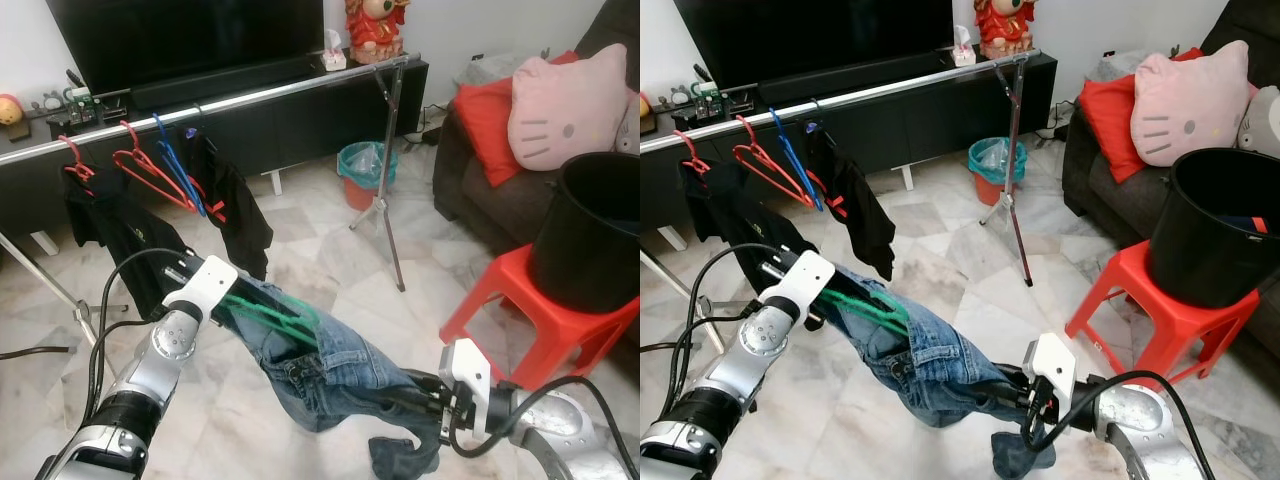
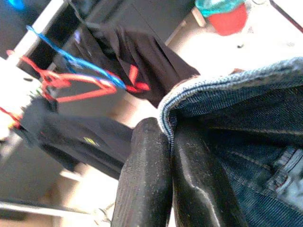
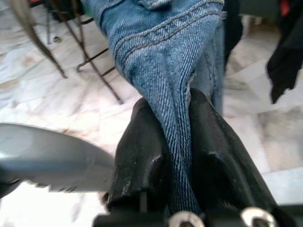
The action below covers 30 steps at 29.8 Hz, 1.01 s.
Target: Hang hanger
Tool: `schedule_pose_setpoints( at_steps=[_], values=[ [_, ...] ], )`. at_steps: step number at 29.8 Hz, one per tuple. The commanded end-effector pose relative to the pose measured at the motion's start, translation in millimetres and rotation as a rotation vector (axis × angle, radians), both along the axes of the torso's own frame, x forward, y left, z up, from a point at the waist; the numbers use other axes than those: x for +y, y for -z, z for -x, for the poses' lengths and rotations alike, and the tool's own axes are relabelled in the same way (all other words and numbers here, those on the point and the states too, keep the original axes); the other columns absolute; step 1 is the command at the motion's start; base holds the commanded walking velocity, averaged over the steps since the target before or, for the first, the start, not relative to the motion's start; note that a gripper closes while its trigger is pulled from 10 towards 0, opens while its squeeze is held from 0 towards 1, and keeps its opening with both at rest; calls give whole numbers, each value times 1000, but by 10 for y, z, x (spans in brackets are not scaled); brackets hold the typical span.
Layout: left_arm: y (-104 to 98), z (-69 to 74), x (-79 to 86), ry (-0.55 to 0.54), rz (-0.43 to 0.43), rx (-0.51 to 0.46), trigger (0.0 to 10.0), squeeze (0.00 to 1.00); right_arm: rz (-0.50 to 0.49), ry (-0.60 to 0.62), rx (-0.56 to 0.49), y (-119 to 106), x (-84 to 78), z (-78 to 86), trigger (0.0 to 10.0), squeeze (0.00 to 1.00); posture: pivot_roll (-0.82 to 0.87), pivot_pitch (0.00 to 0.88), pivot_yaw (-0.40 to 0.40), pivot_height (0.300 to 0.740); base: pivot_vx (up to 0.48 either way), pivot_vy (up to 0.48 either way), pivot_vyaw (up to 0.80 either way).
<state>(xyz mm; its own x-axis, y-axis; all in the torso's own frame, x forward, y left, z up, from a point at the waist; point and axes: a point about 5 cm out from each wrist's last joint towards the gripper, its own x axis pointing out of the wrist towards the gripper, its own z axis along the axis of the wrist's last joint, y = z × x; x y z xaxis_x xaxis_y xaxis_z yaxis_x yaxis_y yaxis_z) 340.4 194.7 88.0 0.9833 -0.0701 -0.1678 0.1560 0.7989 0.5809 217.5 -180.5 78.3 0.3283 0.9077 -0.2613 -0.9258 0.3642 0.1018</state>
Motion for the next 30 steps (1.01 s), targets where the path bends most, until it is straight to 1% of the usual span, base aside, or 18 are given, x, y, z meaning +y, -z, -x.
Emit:
schedule_pose_setpoints(
  at_steps=[1,3,6,8,9,10,11,12,13,15,16,17,20,22,24,25,26,30],
  values=[
    [-54,-23,256,-122,73,12,0,0,-27,-54,-3,-72,-8,55,10000,0,53,0,75,740,0,0,0],
    [-12,-5,261,-121,111,38,0,0,-74,-55,-11,-134,1,62,10000,0,51,0,76,740,0,0,0],
    [87,45,249,-99,210,98,0,0,-141,-40,-23,-227,-13,55,10000,0,49,0,80,740,0,0,0],
    [130,70,204,-58,285,128,0,0,-152,-36,-24,-242,-15,58,10000,0,49,0,80,740,0,0,0],
    [157,89,179,-34,307,145,667,0,-154,-35,-24,-246,-13,61,10000,0,52,0,81,740,0,0,0],
    [174,101,164,-19,319,155,667,0,-155,-36,-24,-248,-13,63,10000,0,52,0,81,740,0,0,0],
    [232,147,102,51,331,197,5529,0,-128,-46,-5,-215,-16,93,10000,0,52,0,81,740,0,0,0],
    [243,160,85,71,318,203,10000,0,-114,-49,2,-197,-19,104,10000,0,50,0,83,740,0,0,0],
    [243,160,85,71,318,203,10000,0,-114,-49,2,-197,-19,104,10000,0,50,0,83,740,0,0,0],
    [252,170,73,90,278,207,10000,0,-86,-55,17,-156,-17,124,10000,0,51,0,83,740,0,0,0],
    [249,170,69,105,247,208,10000,0,-79,-61,26,-136,-8,140,10000,0,54,0,82,740,0,0,0],
    [244,169,68,113,235,206,10000,0,-82,-62,28,-133,-4,144,10000,0,54,0,82,740,0,0,0],
    [269,201,51,193,174,240,10000,0,-101,-67,33,-144,15,158,10000,0,54,0,84,740,0,0,0],
    [304,252,35,266,175,282,10000,0,-105,-66,33,-150,17,160,10000,0,53,1,85,740,0,0,0],
    [305,268,38,287,180,289,10000,0,-104,-64,34,-150,15,159,10000,0,53,1,85,740,0,0,0],
    [256,271,88,297,199,273,10000,333,-99,-66,39,-149,3,172,10000,0,57,6,85,740,0,0,0],
    [241,264,108,289,201,265,10000,1000,-98,-68,40,-148,3,175,10000,0,57,7,86,740,0,0,0],
    [192,235,121,280,194,230,10000,1000,-95,-74,44,-142,11,178,10000,0,57,8,87,740,0,0,0]
  ],
)
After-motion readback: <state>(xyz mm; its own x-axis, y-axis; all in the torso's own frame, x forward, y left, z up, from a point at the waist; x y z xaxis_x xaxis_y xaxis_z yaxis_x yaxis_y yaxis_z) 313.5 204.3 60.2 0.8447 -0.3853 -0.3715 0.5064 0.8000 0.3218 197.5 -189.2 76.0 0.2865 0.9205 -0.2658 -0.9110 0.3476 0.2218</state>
